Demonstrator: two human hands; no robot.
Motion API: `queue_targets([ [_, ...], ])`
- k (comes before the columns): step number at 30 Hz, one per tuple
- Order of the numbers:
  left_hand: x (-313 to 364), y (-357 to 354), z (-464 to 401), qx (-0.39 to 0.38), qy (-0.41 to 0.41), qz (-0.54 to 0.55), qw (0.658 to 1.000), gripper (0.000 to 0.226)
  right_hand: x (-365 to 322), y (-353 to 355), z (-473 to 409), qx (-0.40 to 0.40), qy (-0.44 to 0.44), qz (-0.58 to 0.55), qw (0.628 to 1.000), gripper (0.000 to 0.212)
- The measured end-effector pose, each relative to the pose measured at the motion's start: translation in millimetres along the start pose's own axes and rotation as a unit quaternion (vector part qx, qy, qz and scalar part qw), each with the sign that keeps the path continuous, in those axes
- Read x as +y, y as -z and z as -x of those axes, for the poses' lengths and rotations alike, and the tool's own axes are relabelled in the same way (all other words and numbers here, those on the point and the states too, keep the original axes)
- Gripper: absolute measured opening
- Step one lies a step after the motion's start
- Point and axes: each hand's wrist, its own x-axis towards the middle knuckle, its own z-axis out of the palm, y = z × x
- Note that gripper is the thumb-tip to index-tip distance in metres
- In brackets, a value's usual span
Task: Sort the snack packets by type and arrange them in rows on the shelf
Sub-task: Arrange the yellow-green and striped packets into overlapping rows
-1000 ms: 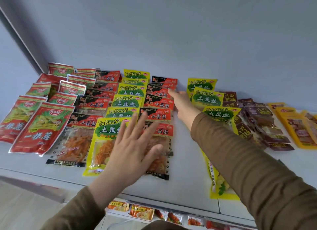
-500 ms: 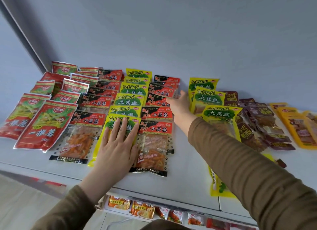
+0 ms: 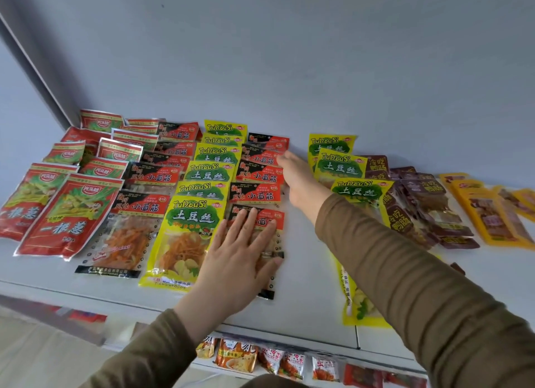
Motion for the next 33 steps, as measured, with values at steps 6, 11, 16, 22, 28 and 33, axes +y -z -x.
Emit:
queue_targets([
  [6,10.3,16.1,-1.9,0.019,0.018,0.026,0.999,0.082,-12.7,14.0,60.9,-0.053,0.095,0.106,0.988,0.043],
  [11,39.0,30.8,-8.2,0.019,-0.058,0.055,0.997,0.082,-35.2,84.5,99.0,0.012,0.188,0.142,0.972,0.015],
  [16,73.7,28.2,-15.8,-0.009,-0.124,0.072,0.990,0.082,-38.7,173.4,109.7,0.097,0.142,0.271,0.947,0.014],
  [22,129.8,21.9,-32.5,0.003,-0.158,0.111,0.981,0.079,-8.4,206.8,118.0,0.090,0.116,0.376,0.915,0.011],
  [28,158.7,12.3,-32.5,-0.020,-0.243,0.036,0.969,0.078,-1.6,209.3,106.0,-0.067,0.120,0.497,0.857,0.033],
  [33,157.0,13.8,-29.7,0.002,-0.189,0.058,0.980,0.093,-2.1,222.8,98.1,-0.136,0.106,0.446,0.878,0.034],
])
